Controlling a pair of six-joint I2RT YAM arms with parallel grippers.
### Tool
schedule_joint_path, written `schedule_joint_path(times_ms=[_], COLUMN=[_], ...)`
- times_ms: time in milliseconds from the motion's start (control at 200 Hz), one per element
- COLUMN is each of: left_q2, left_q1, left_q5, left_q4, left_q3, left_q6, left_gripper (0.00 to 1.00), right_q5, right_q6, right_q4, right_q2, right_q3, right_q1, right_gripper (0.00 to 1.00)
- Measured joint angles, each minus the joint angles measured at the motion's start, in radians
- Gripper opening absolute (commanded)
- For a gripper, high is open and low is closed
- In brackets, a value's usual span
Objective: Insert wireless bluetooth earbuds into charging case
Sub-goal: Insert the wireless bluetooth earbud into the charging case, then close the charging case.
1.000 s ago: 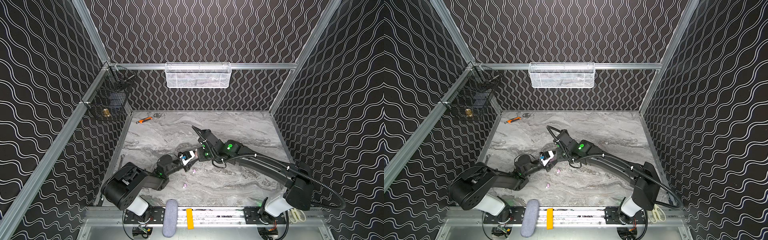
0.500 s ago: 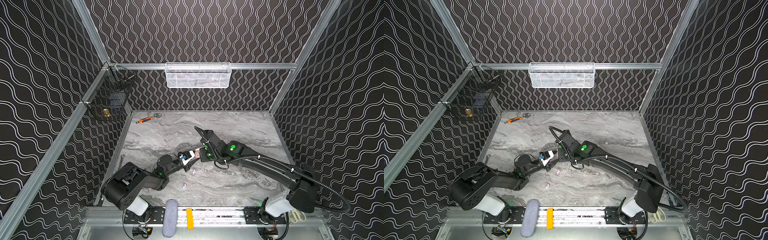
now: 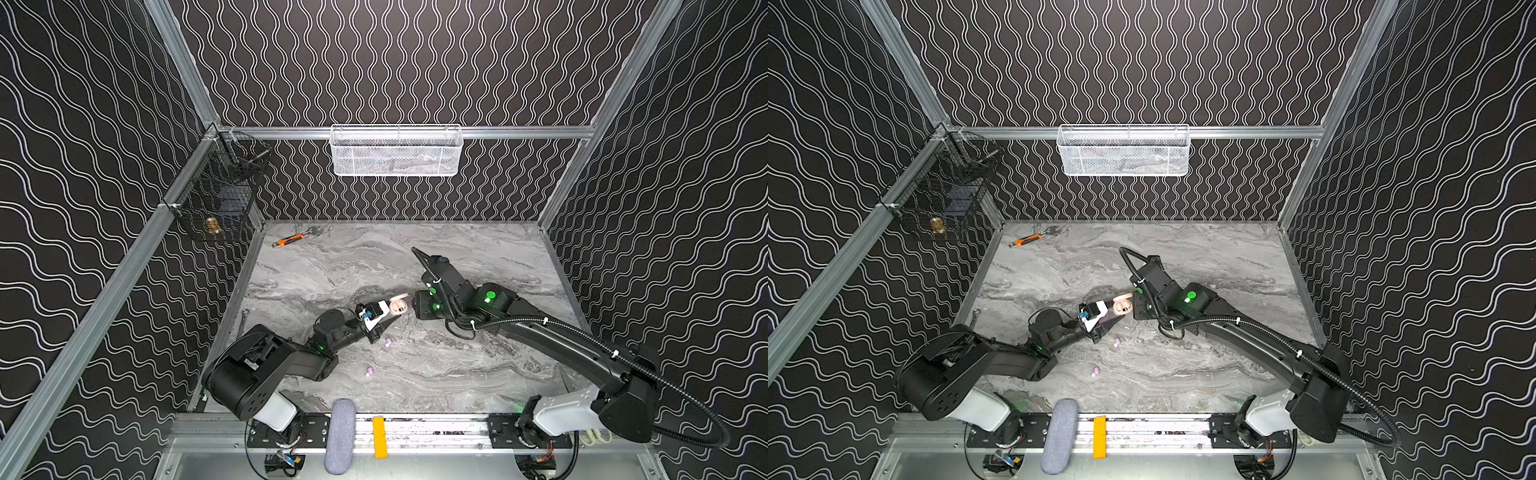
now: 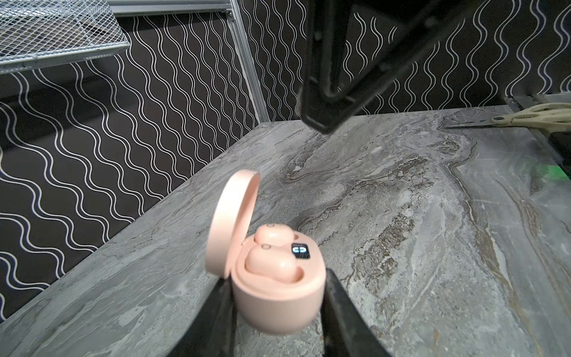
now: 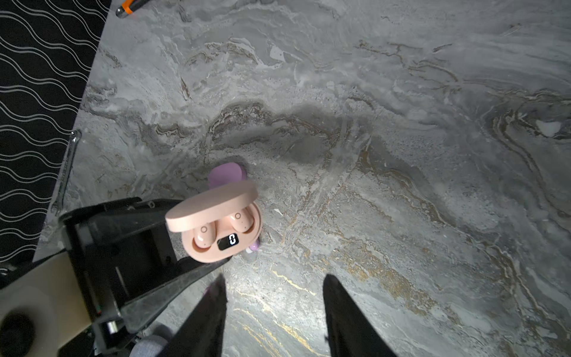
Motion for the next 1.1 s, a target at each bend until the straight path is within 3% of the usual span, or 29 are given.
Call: schedule_joint_path(times_ms=[370,761,1096], left_q2=[0.000,0.000,0.001], left_q1=[0.000,0.000,0.000], left_q5=[-0.003,-0.003,-0.007], left_q4=[0.004,0.010,0.011], left_q3=[-0.004,-0.008,-0.008], left_q6=[0.000,0.000,0.000], left_gripper=[0.38,0.38,0.38], right_q5=[-0.006,-0.149,-0.235], right_q6=[-0.026,-0.052,-0.051], right_q4=[0.134,0.255,0.285], right_q2=[0.041,0.169,0.190], right_q3=[0.040,0.109,0.093], right_q1=[-0.064,-0.082,-0.076], right_gripper=[0.53,0.52,0.50])
